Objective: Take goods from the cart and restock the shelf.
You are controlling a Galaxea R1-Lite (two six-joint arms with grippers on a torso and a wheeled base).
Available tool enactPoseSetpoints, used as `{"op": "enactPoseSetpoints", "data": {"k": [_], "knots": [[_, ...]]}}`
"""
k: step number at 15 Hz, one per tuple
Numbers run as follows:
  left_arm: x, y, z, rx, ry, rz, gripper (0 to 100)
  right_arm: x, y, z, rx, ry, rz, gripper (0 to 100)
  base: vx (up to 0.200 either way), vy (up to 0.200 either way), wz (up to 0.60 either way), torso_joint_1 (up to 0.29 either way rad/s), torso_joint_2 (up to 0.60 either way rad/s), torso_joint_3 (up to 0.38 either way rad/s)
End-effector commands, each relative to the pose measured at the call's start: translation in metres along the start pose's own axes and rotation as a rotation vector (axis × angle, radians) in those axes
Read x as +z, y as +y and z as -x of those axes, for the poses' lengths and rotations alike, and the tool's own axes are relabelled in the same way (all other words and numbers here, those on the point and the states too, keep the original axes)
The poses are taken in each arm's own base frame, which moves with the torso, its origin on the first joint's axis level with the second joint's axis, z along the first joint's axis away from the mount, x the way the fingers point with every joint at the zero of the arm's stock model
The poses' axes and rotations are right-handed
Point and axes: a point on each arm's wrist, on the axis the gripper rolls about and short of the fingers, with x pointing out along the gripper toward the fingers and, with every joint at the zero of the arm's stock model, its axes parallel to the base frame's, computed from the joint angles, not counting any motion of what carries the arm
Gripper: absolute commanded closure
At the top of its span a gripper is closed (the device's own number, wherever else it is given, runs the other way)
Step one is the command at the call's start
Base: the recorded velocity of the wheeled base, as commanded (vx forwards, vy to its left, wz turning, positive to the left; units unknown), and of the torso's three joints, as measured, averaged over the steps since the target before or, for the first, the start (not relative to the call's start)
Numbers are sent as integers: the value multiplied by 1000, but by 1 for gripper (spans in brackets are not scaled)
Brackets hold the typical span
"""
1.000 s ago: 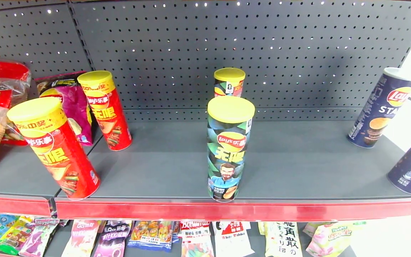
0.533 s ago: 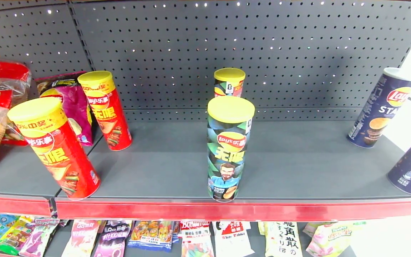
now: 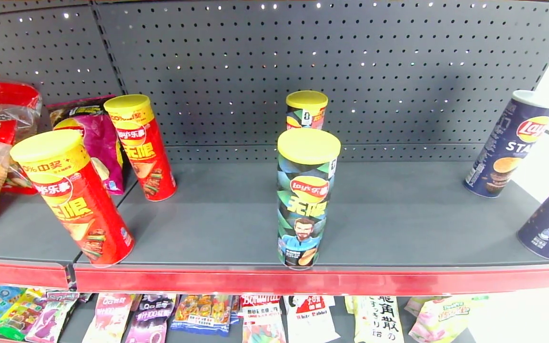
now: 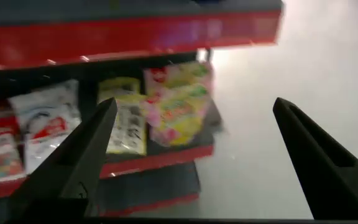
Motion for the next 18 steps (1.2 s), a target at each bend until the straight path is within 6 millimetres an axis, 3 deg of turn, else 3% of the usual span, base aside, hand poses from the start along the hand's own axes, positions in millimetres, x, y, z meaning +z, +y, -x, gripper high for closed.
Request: {"op": "enactPoseSetpoints", "data": {"k": [1,4,6,9,12,15,18], "knots": [[0,0,0,1,0,0,0,-14,1,-5,100,-31,27,0,0,0,0,0,0,0],[0,0,0,1,0,0,0,-16,2,-7,121,-54,30,0,0,0,0,0,0,0],[0,0,0,1,-2,0,0,-16,4,-7,239,-85,37,0,0,0,0,0,0,0],[0,0,0,1,0,0,0,-16,2,-9,206,-63,14,0,0,0,0,0,0,0],[0,0,0,1,-2,0,0,-16,-1,-8,372,-73,32,0,0,0,0,0,0,0],[0,0,0,1,-2,0,0,-26,-4,-3,138,-134,-46,0,0,0,0,0,0,0],[0,0,0,1,0,0,0,-26,-4,-3,145,-133,-31,0,0,0,0,0,0,0]]}}
